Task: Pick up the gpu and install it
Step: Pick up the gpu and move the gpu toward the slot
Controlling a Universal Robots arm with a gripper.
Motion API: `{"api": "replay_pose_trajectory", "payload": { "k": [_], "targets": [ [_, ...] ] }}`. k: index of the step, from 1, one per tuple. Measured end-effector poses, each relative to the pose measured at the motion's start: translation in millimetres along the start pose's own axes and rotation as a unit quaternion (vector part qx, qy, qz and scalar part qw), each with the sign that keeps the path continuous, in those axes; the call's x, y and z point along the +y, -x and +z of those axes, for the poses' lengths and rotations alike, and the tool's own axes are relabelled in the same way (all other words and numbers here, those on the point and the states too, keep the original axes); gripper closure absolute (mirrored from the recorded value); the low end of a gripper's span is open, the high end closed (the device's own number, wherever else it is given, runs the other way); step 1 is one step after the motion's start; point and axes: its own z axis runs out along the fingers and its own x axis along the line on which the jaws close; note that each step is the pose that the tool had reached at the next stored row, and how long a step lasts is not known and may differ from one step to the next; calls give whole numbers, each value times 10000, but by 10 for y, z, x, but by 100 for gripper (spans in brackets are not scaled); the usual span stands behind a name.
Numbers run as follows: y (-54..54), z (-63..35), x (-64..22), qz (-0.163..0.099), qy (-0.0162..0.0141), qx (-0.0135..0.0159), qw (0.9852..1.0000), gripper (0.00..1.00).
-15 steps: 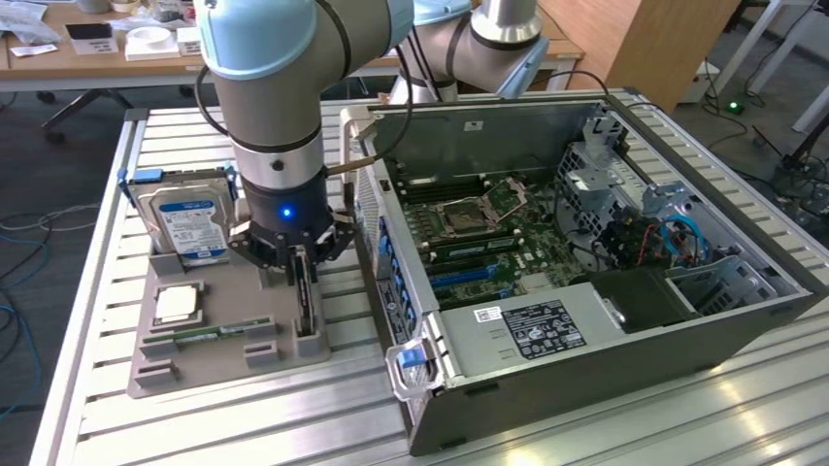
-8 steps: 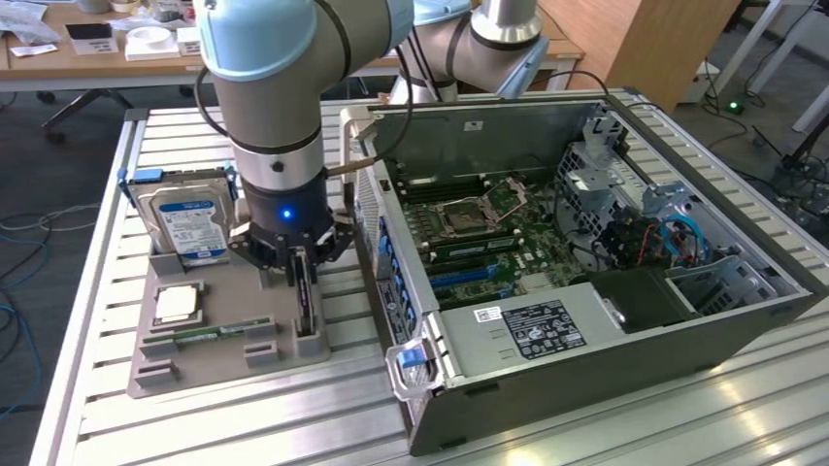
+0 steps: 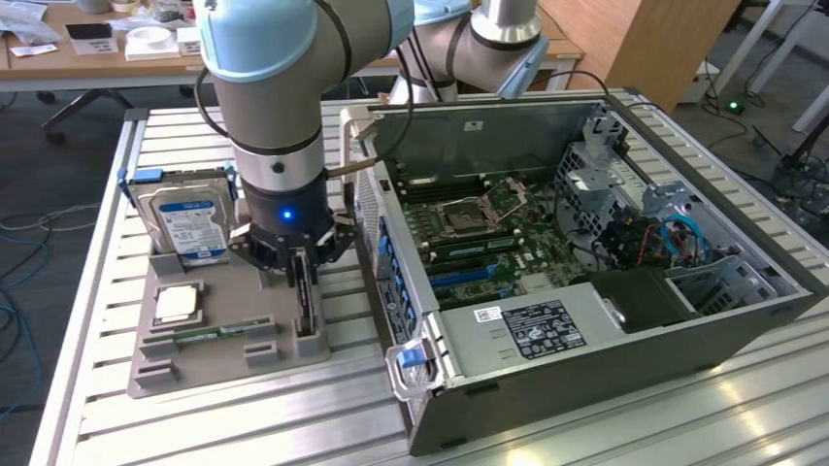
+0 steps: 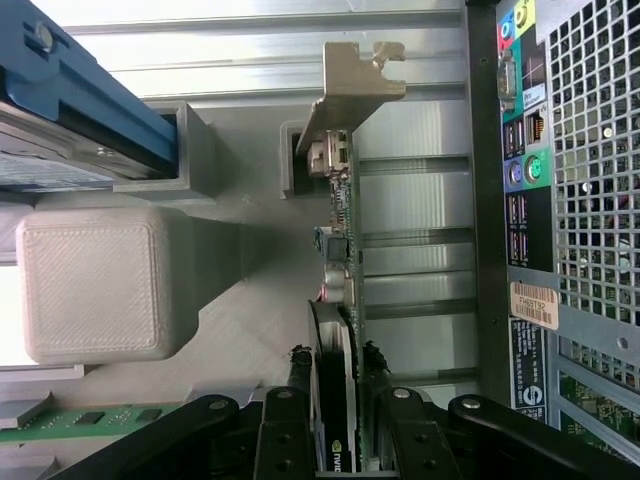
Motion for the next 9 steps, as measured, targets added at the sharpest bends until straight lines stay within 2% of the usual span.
{"api": "replay_pose_trajectory", "payload": {
  "k": [9],
  "targets": [
    [4, 22, -1, 0, 1, -1, 10000, 67]
  ]
}}
